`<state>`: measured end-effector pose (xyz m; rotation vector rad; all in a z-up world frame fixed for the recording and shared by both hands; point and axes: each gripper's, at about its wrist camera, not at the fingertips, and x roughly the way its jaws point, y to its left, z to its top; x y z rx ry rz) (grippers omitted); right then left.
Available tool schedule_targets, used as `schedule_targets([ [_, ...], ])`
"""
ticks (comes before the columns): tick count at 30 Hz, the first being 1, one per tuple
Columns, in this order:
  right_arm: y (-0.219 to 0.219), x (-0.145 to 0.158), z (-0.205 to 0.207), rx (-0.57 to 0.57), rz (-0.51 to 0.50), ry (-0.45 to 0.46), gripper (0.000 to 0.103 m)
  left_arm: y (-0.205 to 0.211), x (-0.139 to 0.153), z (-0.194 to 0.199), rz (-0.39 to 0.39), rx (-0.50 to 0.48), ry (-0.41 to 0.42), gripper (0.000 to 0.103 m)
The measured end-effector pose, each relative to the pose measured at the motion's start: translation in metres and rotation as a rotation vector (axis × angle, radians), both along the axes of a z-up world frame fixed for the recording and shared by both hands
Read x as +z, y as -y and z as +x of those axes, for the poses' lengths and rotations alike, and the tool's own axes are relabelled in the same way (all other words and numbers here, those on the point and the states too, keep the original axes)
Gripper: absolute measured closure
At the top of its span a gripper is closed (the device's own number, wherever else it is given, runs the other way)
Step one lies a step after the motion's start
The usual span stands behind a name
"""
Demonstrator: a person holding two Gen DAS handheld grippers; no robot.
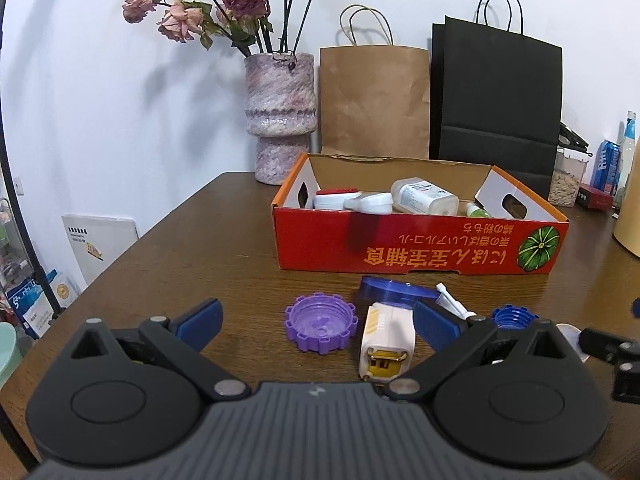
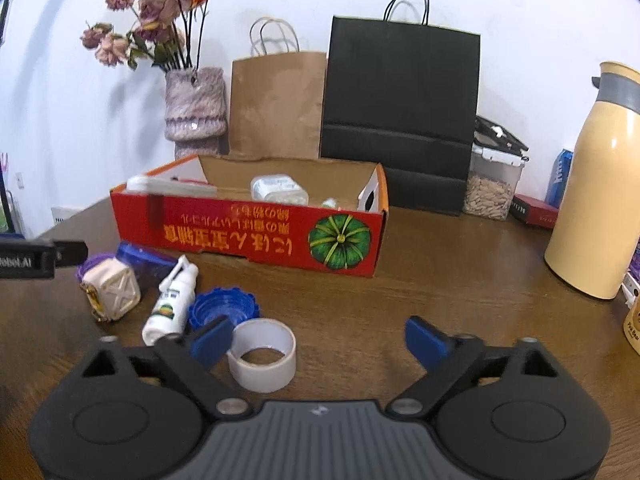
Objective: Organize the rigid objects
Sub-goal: 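Grasp the white tape roll with the right gripper while the left gripper grasps the white charger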
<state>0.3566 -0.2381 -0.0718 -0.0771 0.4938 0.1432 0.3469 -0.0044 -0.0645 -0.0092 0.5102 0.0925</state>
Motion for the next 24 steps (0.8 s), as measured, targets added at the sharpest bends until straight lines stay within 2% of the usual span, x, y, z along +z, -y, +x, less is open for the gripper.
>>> schedule_targets([
  [3, -0.003, -0.006, 0.004, 0.026, -0.006, -0.039, 0.021, 0.001, 0.0, 0.0, 0.002, -0.004, -0.001, 0.0],
  [9, -0.014, -0.011, 0.007, 0.079, -0.014, -0.057, 0.022, -0.002, 0.0, 0.003, -0.011, 0.015, -0.016, 0.0],
  [11, -0.019, -0.014, 0.01, 0.093, -0.027, -0.068, 0.026, -0.002, 0.0, 0.004, -0.012, 0.019, -0.027, 0.0],
  [12, -0.022, -0.016, 0.013, 0.095, -0.037, -0.077, 0.033, -0.002, 0.0, 0.004, -0.011, 0.017, -0.031, 0.0],
  [13, -0.023, -0.018, 0.016, 0.094, -0.044, -0.093, 0.049, -0.001, -0.001, 0.004, -0.007, 0.015, -0.034, 0.0],
  [14, -0.023, -0.02, 0.018, 0.098, -0.036, -0.112, 0.058, -0.001, -0.001, 0.005, -0.003, 0.011, -0.038, 0.0],
  [15, -0.019, -0.019, 0.018, 0.113, 0.005, -0.114, 0.061, 0.0, -0.002, 0.005, 0.0, 0.006, -0.041, 0.0],
  [16, -0.016, -0.018, 0.017, 0.12, 0.039, -0.111, 0.061, 0.0, -0.002, 0.005, 0.002, 0.003, -0.044, 0.0],
  [24, -0.015, -0.014, 0.007, 0.089, 0.049, -0.034, 0.061, 0.007, -0.016, 0.014, 0.016, -0.02, -0.093, 0.0],
])
